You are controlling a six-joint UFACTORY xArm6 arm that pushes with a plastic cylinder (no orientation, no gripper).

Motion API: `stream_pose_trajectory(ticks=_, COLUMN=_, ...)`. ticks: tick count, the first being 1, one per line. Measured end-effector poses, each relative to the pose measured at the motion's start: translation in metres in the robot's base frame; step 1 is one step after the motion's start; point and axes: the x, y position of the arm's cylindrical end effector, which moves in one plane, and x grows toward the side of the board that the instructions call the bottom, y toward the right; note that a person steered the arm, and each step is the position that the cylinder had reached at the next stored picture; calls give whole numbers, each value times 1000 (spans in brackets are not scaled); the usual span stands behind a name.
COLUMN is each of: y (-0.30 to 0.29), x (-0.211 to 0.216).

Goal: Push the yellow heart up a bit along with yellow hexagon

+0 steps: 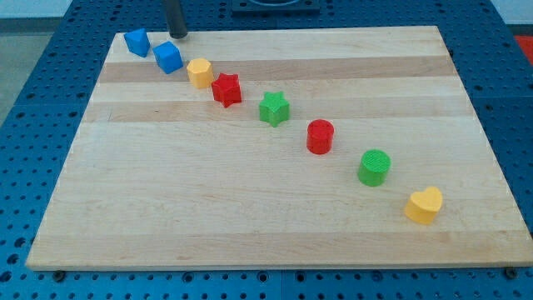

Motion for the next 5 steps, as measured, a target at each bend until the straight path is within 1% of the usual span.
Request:
stream_pose_trajectory(ticks=1, y=-15, x=0)
stream_pose_trajectory(ticks=3, y=-74, x=1)
stream_pose_trajectory(ticks=5, y=-120, x=0)
